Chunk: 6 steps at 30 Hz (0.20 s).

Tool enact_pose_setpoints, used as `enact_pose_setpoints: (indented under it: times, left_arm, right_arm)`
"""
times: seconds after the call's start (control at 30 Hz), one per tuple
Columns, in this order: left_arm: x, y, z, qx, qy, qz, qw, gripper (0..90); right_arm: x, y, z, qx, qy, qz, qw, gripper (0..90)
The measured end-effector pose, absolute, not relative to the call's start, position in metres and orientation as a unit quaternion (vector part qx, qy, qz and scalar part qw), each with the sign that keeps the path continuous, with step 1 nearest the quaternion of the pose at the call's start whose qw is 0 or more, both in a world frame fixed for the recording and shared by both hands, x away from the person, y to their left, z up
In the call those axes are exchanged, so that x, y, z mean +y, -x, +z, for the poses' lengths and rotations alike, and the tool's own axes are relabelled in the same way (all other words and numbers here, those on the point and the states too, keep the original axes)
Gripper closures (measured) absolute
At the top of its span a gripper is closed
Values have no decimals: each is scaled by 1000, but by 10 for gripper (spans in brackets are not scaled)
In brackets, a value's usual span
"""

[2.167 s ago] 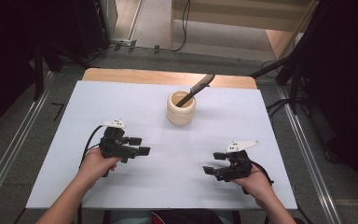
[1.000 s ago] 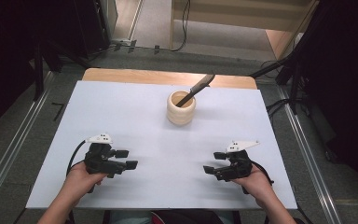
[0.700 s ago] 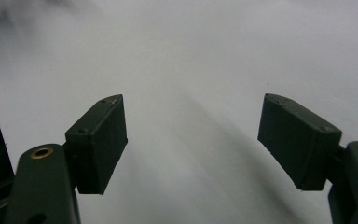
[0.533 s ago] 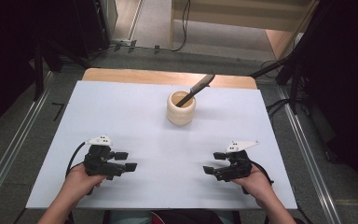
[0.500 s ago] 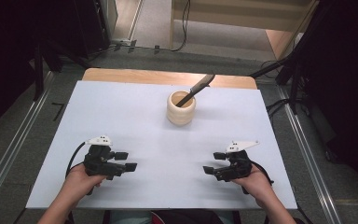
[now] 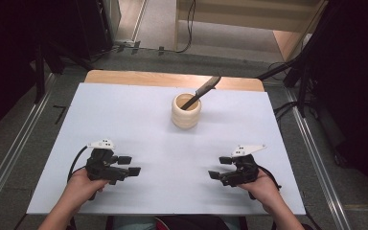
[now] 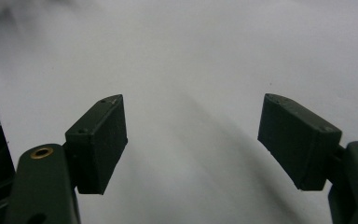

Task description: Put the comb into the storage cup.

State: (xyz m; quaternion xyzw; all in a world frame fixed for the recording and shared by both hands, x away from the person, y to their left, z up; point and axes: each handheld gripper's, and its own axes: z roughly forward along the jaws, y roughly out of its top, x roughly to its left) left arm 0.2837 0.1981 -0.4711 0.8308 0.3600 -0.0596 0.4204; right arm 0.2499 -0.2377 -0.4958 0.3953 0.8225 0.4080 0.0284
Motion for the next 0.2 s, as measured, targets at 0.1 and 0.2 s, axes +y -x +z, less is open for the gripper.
enact_pose_setpoints:
  times: [0.1,0.2]
  left_arm:
    - [198,-284,-471,360,-831,-60,421,320]
    - [198,-284,-471,360,-831,-58,420,320]
  right_arm:
    - [-238,-250,-496,823,-395,408,28,219]
    - [-238,-250,-496,824,-394,406,29,217]
